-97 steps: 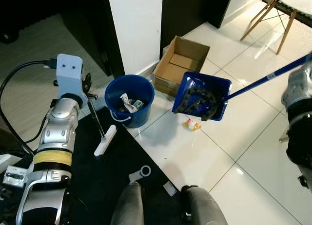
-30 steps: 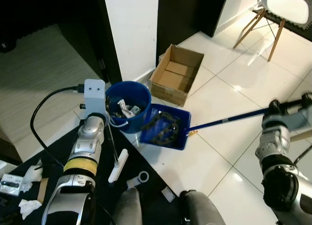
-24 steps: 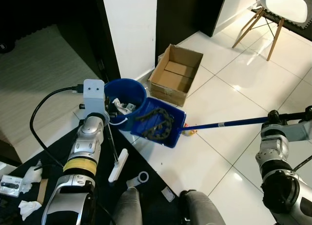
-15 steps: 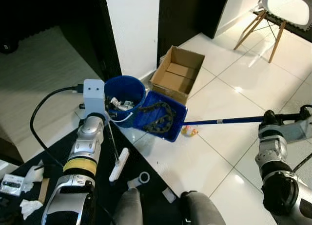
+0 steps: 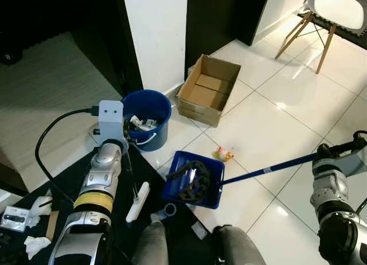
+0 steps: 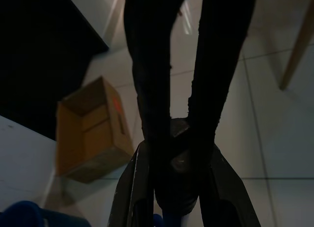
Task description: Sweep floor
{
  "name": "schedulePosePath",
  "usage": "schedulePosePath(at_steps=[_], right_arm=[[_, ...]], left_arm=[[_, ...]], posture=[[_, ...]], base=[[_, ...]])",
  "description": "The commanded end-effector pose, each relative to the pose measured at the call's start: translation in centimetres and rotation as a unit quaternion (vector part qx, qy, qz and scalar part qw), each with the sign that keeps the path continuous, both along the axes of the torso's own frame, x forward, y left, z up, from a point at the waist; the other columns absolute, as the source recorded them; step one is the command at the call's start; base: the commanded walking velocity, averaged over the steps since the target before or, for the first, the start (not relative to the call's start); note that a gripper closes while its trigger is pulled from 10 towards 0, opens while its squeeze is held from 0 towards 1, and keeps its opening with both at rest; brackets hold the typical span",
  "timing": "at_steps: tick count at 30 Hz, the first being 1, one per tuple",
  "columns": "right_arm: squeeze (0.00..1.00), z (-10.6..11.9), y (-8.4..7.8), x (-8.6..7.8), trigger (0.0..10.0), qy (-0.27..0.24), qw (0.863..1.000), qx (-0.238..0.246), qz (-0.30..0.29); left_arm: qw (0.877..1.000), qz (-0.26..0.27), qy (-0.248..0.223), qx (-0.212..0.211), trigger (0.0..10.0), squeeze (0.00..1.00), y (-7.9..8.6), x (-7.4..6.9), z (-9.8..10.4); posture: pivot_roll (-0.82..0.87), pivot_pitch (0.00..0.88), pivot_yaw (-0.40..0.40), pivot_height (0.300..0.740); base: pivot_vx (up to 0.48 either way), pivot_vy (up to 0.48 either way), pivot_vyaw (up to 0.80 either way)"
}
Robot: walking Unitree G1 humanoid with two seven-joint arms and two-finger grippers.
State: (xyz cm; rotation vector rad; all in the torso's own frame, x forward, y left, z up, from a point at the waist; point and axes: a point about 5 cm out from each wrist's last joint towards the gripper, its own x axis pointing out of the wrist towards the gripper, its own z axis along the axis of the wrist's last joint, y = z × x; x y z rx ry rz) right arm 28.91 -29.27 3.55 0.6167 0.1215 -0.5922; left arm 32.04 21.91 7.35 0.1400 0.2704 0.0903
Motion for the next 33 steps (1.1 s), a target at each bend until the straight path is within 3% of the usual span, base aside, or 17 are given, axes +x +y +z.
schedulePosePath(at_steps=[1, 10, 26, 33], right_arm=[[0.0, 1.5, -0.5, 0.8, 10.0, -0.042, 0.999, 0.001, -0.007], [0.0, 1.4, 0.4, 1.1, 10.0, -0.032, 0.999, -0.023, 0.028], [0.0, 0.9, 0.8, 0.8, 10.0, -0.023, 0.999, -0.02, 0.028], [0.0, 0.6, 1.0, 0.7, 10.0, -0.022, 0.999, -0.017, 0.029]], left_arm=[[1.0, -0.005, -0.005, 0.0, 10.0, 0.0, -0.6, 0.2, 0.1], [1.0, -0.004, -0.001, -0.005, 10.0, 0.0, -0.7, 0.1, -0.1], [1.0, -0.011, 0.006, -0.006, 10.0, 0.0, -0.7, 0.2, -0.2], [1.0, -0.016, 0.005, -0.003, 10.0, 0.0, -0.7, 0.3, -0.1]], posture=[[0.04, 0.052, -0.021, 0.74], [0.03, 0.053, -0.021, 0.74], [0.03, 0.051, -0.013, 0.74], [0.04, 0.046, -0.009, 0.74]], base=[[0.0, 0.0, 0.0], [0.0, 0.0, 0.0], [0.0, 0.0, 0.0], [-0.32, 0.0, 0.0]])
